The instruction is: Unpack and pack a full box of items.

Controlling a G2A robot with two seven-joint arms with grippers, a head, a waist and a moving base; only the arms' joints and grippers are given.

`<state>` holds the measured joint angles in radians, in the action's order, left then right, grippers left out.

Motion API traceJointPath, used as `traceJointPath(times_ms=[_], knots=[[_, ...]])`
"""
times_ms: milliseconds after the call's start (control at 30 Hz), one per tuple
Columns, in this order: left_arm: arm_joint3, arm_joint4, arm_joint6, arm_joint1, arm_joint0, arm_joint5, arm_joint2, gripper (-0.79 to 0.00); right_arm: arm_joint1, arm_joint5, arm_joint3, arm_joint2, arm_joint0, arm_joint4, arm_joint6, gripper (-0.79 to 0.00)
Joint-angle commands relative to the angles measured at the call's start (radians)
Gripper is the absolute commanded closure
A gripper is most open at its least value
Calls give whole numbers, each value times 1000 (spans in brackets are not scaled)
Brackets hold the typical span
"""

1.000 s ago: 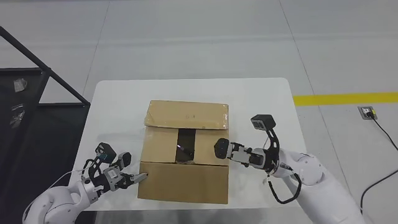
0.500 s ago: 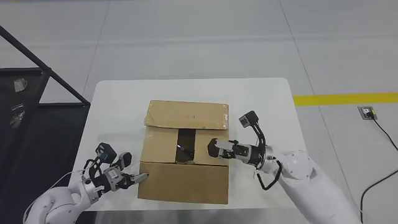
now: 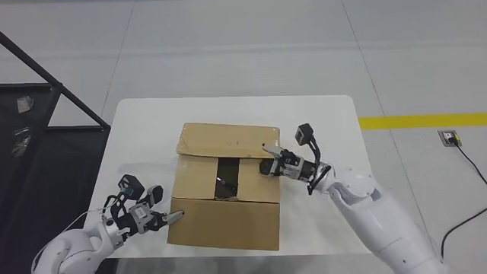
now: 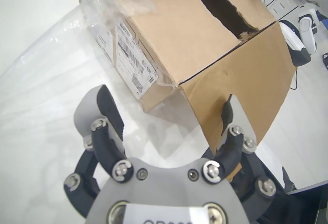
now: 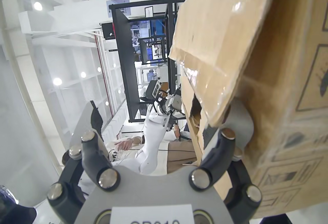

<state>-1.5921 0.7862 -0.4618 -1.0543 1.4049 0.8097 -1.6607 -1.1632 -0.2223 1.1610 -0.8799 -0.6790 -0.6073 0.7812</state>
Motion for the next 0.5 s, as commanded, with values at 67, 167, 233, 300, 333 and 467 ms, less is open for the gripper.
traceJointPath(times_ms=[67,167,233,300,333,467], knots=[[5,-3,7,3,0,-3,2,-785,-16,-35,-15,1,32,3,-37,-785],[9,-5,11,6,0,-6,5,-785,-29,-64,-48,4,69,30,-89,-785],[10,-7,15,7,0,-6,7,-785,-43,-84,-82,11,99,27,-111,-785],[11,-5,20,9,1,-6,9,-785,-59,-112,-126,25,134,27,-132,-785],[10,-4,24,9,2,-7,10,-785,-68,-128,-149,33,154,37,-145,-785],[12,-1,37,11,8,-13,16,-785,-109,-179,-245,74,222,49,-212,-785]])
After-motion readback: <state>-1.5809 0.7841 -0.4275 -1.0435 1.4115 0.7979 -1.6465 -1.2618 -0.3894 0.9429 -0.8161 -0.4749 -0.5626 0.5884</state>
